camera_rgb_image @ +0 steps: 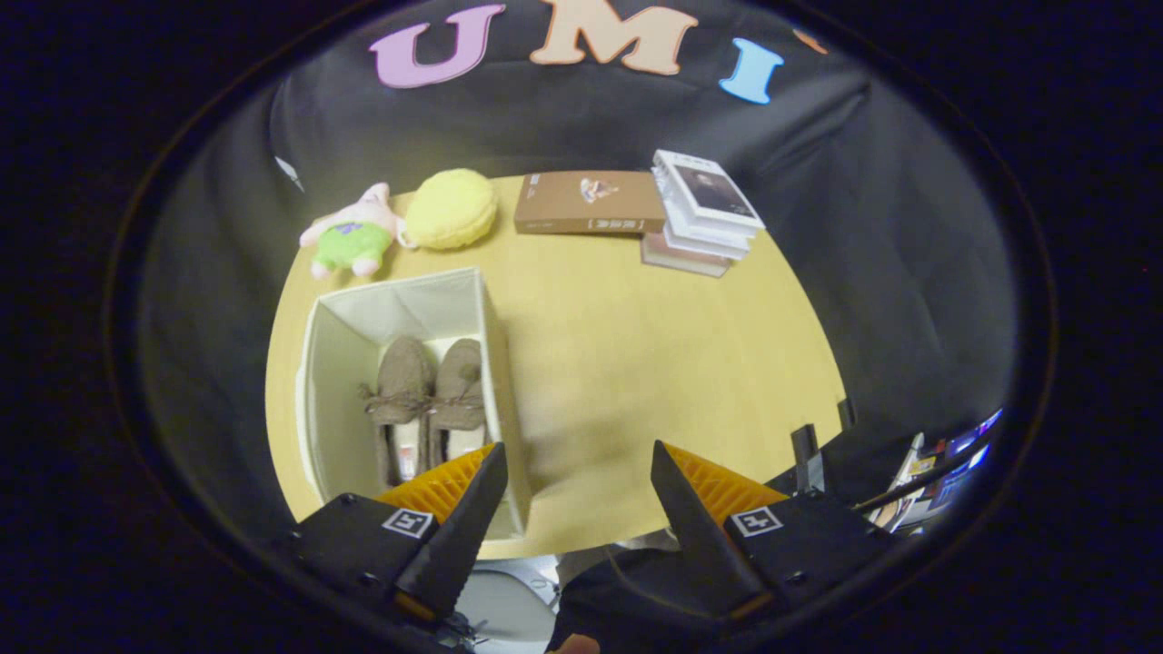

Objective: Open the storage box then place both shoes into the box .Put the left shoe in first, then the right shoe, with the right side of both shoes facing outward in a uniform manner.

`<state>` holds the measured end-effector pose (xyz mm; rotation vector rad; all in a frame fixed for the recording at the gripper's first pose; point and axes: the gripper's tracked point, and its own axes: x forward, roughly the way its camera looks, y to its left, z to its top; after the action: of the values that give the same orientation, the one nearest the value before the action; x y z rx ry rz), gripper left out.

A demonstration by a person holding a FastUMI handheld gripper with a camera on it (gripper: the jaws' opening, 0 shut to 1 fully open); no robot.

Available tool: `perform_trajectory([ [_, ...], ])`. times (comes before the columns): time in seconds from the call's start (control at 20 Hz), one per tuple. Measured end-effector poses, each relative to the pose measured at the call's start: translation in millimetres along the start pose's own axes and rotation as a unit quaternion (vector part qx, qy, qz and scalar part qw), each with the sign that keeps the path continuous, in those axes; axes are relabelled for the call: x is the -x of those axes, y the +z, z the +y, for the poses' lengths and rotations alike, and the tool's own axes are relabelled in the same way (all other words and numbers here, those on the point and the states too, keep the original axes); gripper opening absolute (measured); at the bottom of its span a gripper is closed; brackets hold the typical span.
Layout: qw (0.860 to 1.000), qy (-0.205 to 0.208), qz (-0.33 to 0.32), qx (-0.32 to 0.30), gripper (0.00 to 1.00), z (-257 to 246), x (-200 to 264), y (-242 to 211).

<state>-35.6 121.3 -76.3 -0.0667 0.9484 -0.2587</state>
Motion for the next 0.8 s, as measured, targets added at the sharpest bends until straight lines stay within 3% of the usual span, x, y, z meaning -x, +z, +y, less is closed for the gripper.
perform_trajectory([
  [0.2, 0.999, -0.020, -0.037, 0.001, 1.00, -58.5, -14.3, -1.4],
  [0.4, 0.991, 0.027, -0.127, -0.013, 1.00, -81.0, -27.2, 32.3],
  [0.6, 0.963, 0.078, -0.255, -0.034, 1.00, -100.7, -22.4, 84.6],
  [0.8, 0.931, 0.086, -0.354, -0.033, 1.00, -123.1, -7.9, 114.0],
])
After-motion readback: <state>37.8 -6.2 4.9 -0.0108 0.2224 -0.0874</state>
